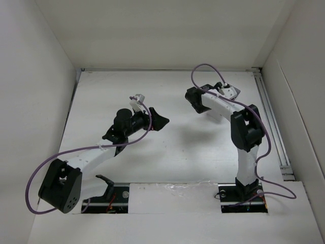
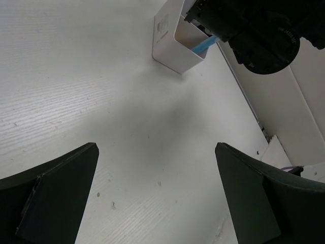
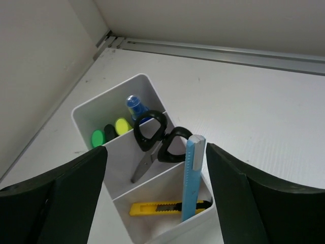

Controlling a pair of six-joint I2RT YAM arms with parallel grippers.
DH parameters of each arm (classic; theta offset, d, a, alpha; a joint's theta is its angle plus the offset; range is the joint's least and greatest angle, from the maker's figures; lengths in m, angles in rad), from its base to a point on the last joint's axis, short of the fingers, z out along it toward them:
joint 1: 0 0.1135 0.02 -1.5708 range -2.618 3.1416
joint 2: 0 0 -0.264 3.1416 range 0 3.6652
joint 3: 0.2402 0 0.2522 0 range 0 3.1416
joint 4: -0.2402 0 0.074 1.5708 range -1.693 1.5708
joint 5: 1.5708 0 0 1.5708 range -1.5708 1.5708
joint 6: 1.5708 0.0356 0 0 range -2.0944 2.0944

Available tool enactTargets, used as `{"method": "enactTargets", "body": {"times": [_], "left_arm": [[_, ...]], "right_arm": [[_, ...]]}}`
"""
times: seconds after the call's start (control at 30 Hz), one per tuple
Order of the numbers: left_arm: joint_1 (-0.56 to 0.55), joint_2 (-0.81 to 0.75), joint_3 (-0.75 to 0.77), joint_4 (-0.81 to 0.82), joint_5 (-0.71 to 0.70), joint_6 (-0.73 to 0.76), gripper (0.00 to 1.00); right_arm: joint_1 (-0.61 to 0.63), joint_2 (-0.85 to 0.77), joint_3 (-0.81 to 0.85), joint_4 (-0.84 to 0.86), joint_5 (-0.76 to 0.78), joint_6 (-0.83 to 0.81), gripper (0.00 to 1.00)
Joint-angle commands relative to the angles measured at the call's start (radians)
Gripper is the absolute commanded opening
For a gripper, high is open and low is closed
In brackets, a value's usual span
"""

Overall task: Sort the stationery into containers
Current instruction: Place the stationery in the storage box, then reset both arms

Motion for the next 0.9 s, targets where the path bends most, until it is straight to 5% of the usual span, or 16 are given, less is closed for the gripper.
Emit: {"method": "enactTargets", "body": {"times": [0.0,0.2,0.27,0.37,0.4,0.43,0.77,0.87], "left_arm": [[-0.001,-0.018,0.011,0.017,-0.02,0.006,1.0],[-0.001,-0.105,-0.001,-0.044,-0.139,0.015,1.0],[-0.001,-0.125,-0.001,-0.071,-0.21,0.015,1.0],[-0.001,-0.134,0.017,-0.143,-0.274,0.003,1.0],[0.021,-0.124,0.017,-0.144,-0.275,-0.009,1.0],[0.033,-0.11,0.026,-0.144,-0.259,-0.009,1.0],[0.045,-0.091,0.017,-0.141,-0.247,-0.009,1.0],[0.045,-0.116,0.008,-0.128,-0.27,-0.018,1.0]], "right_arm": [[0.037,-0.06,0.059,-0.053,0.046,0.02,0.85],[0.097,-0.126,0.102,0.095,0.0,-0.166,0.99],[0.115,-0.204,0.055,0.298,-0.041,-0.466,0.99],[0.093,-0.423,-0.162,0.933,-0.428,-0.968,0.99],[0.064,-0.485,-0.218,1.033,-0.779,-0.99,0.99],[0.003,-0.54,-0.308,1.18,-0.919,-0.99,0.99],[-0.003,-0.872,-0.489,1.385,-1.772,-1.169,0.99],[0.007,-0.959,-0.62,1.448,-1.856,-1.18,0.94]]}}
